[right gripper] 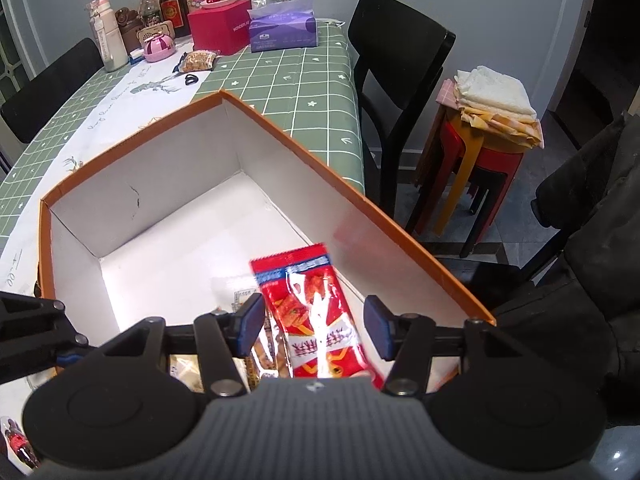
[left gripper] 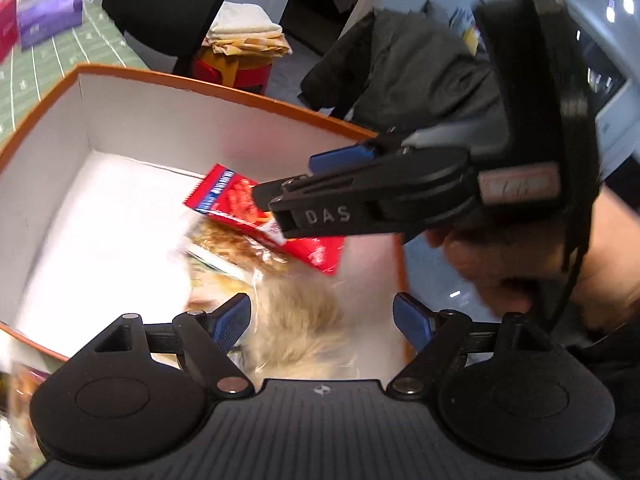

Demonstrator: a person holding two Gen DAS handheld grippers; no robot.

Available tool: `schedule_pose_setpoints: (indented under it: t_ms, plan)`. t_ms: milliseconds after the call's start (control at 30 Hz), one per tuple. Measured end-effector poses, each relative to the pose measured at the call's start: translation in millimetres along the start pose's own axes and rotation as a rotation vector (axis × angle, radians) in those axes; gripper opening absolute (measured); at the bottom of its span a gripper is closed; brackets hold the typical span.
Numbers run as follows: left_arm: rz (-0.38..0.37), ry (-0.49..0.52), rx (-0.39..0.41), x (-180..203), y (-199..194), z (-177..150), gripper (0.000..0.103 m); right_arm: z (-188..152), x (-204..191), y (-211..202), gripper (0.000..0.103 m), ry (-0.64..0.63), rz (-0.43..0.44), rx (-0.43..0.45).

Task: Organize snacks
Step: 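Open both tools to drop the peanut pack and red packet into the box, then grasp the red-capped chocolate-bean bottle with the left tool while the right tool moves toward the dried-fruit bag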

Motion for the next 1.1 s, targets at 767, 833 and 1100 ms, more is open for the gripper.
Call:
schedule_pose_setpoints:
  t_ms: [767, 833, 1100]
  plan:
    - [0.173, -0.090, 0.180, -24, -92, -46, 0.095, -7, -23, -27, 0.054, -0.058, 0.034, 0.047]
    - [0.183, -0.099, 0.182, -26, -98, -55, 0.095, -10, -26, -29, 0.054, -0.072, 0.036, 0.048]
    - [0.205, -0.171, 0.193, -37, -113, -96, 0.095, -19, -43, -41, 0.054, -0.129, 0.054, 0.062]
Point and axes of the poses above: each gripper's, at about its wrist camera, not at the fingertips, and y roughly the way its jaws point, x to its right, z to its top, the point moved 6 cm from there along y, roughly the way its jaws point, and after that the axes turned 15 degrees about y, right-handed, at the moved point
